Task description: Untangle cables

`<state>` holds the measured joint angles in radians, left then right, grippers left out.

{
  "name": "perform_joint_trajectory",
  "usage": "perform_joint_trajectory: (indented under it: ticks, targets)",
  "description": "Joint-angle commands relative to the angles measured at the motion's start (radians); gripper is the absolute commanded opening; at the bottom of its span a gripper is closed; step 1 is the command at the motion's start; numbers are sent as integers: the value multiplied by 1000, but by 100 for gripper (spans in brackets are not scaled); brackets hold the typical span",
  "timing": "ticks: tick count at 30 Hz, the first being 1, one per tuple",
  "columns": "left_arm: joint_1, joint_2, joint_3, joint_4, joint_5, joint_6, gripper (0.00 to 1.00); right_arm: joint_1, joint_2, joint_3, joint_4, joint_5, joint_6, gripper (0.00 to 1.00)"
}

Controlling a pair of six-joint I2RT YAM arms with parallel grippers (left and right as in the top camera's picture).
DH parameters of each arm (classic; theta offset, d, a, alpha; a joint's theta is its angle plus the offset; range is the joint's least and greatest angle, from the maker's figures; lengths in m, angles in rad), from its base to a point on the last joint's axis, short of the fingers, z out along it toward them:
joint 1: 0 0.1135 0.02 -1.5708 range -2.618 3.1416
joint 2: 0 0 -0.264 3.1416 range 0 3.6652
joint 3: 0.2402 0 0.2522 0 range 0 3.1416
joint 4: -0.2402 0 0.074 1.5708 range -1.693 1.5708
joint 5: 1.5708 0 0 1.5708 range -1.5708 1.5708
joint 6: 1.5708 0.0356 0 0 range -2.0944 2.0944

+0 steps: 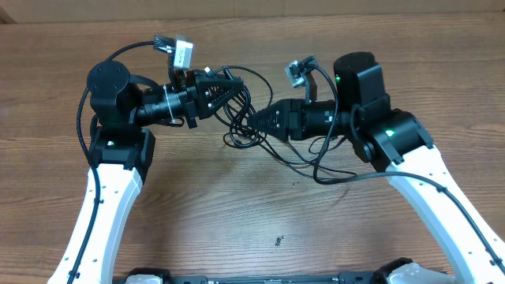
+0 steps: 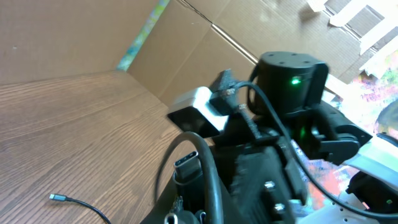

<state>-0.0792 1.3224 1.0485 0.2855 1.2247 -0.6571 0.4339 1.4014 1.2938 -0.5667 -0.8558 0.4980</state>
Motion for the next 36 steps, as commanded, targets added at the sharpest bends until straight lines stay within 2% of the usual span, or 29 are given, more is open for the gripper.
perform_joint_trajectory:
  ticks: [1,13,19,20,21,22,24,27,28,30,33,34,36]
  targets:
    - [-6,-18,6,11,-1,-31,4,6,29,14,12,6,0,45]
    - [-10,-18,6,10,-2,-27,4,16,31,14,51,-16,-1,43]
    - [-23,-18,6,10,-5,-27,4,46,31,14,93,-16,-1,31]
    - [-25,-18,6,10,-5,-27,4,50,31,14,94,-13,-1,25]
    - [-27,-18,6,10,-5,-27,4,50,31,14,94,-8,-2,14]
    - [-27,-18,6,10,-4,-27,4,50,31,14,94,-8,-2,9]
    - [-26,-18,6,10,-2,-27,4,50,31,14,94,-8,-2,4]
    - [-26,-18,6,10,-2,-27,4,50,31,14,94,-8,-2,4]
    - [-26,-18,6,10,-2,-27,6,50,31,14,94,-8,-2,4]
    - [-25,-18,6,9,-2,-23,18,50,31,14,94,-8,-2,4]
    - [-25,-18,6,6,0,-19,24,47,31,14,95,-8,-5,4]
    - [-25,-18,6,3,-1,-19,31,44,31,14,95,-7,-5,4]
    - [-25,-18,6,3,-1,-18,56,35,31,14,95,-6,-5,4]
